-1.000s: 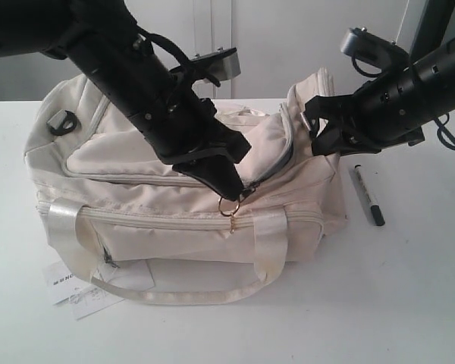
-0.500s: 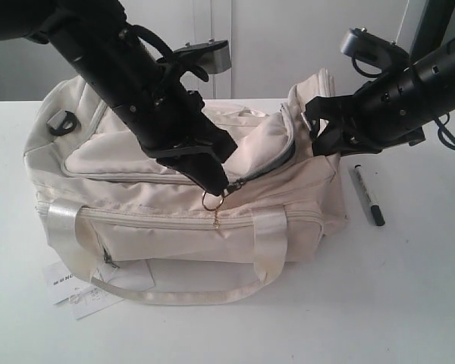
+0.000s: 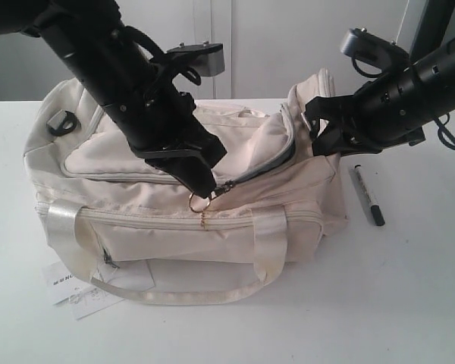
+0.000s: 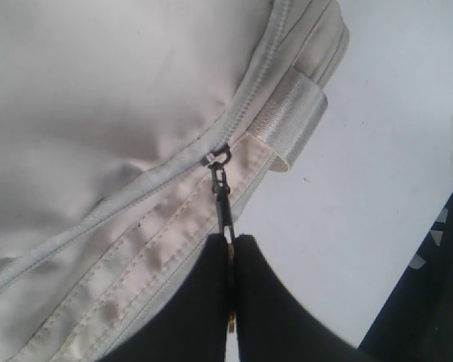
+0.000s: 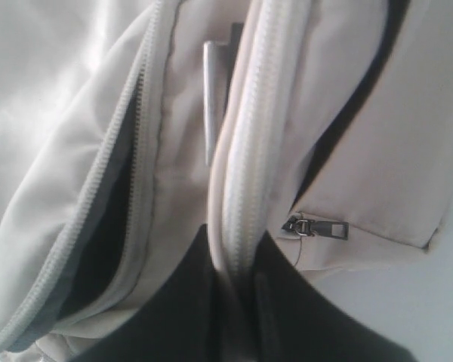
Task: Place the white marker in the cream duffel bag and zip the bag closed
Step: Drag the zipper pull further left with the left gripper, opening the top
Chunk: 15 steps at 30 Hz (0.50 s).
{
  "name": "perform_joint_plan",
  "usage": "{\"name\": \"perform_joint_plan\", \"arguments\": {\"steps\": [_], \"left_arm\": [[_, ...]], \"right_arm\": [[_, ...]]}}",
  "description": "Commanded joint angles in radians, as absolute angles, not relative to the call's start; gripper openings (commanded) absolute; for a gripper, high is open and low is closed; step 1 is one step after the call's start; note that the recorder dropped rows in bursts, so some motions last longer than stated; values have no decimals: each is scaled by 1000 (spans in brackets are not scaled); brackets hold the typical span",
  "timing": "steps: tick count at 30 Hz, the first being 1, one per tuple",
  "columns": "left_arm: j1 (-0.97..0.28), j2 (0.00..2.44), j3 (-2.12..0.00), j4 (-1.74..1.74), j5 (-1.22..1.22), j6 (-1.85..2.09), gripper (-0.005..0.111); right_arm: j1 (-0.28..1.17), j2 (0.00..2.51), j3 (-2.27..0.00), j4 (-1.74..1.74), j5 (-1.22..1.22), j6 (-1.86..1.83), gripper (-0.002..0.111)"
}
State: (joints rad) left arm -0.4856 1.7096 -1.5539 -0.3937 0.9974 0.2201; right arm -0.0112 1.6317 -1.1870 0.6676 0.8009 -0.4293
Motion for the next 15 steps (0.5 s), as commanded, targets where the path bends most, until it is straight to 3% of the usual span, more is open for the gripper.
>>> {"name": "perform_joint_plan", "arguments": {"steps": [1,15], "left_arm": [[-489,1691,-1546,-371,1096,213,0],[-489,1684,-1546,-327,1129,209,0]], "right_arm": [[-18,1632,-1185,632,759,-444,0],[-18,1632,-1185,632,759,-444,0]]}}
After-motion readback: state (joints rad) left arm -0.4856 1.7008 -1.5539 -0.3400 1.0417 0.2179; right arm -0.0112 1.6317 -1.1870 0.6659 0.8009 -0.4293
